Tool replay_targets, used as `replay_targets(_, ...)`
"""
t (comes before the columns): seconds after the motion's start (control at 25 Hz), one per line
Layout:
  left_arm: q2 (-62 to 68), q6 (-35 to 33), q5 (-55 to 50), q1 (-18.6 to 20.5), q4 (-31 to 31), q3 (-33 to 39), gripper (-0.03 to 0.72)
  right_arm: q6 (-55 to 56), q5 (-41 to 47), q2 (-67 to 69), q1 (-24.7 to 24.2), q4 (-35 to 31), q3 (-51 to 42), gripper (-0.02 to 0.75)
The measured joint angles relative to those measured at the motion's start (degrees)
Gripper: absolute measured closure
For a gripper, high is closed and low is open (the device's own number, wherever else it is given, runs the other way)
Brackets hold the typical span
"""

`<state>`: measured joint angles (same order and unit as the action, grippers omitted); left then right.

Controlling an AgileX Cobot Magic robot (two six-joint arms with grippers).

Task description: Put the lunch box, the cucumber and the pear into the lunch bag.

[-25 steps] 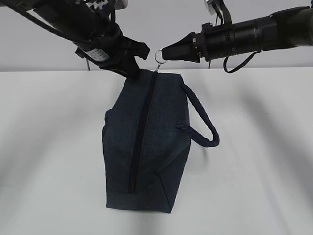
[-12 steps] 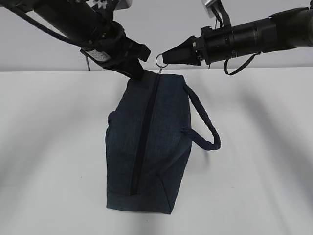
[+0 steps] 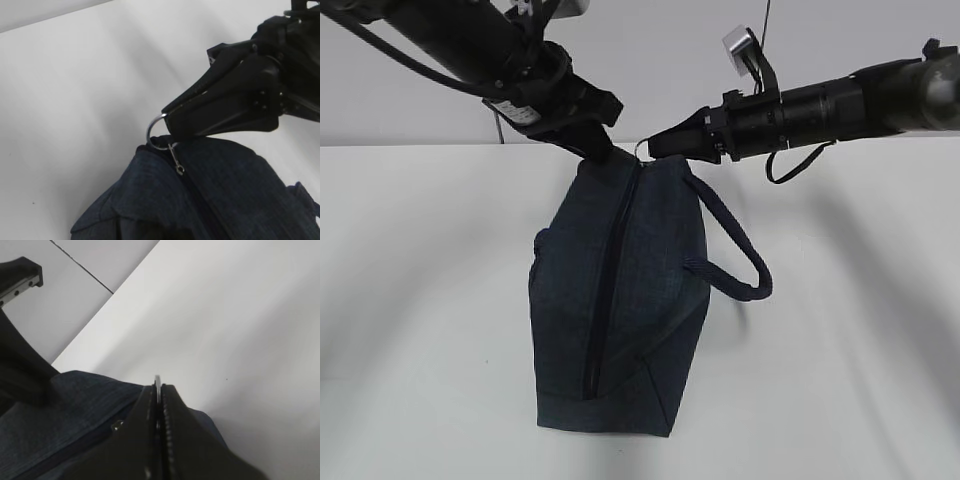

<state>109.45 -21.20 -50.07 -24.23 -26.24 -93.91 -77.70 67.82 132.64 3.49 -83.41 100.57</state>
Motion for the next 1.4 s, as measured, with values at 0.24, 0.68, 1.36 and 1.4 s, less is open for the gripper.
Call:
replay_targets(0.24, -0.2, -0.2, -1.1, 0.9, -0.4, 0.0, 0.682, -0.1, -1.6, 0.1, 0.0, -2.9, 0.1, 0.738)
replay_targets(0.68, -0.3, -1.2, -1.4, 1.0, -1.0, 0.0, 0.682, -0.6, -5.5, 0.2, 0.2, -4.7, 0.1, 0.738)
replay_targets(1.36, -0.3, -5.2, -1.6, 2.8, -7.7, 0.0, 0.683, 2.2, -7.9, 3.9, -0.2, -3.8, 0.3, 0.738)
replay_targets(1.4, -0.3, -5.8, -1.6, 3.2, -8.7, 0.0, 0.683, 2.4, -7.9, 4.2, -0.4, -3.6, 0.3, 0.738)
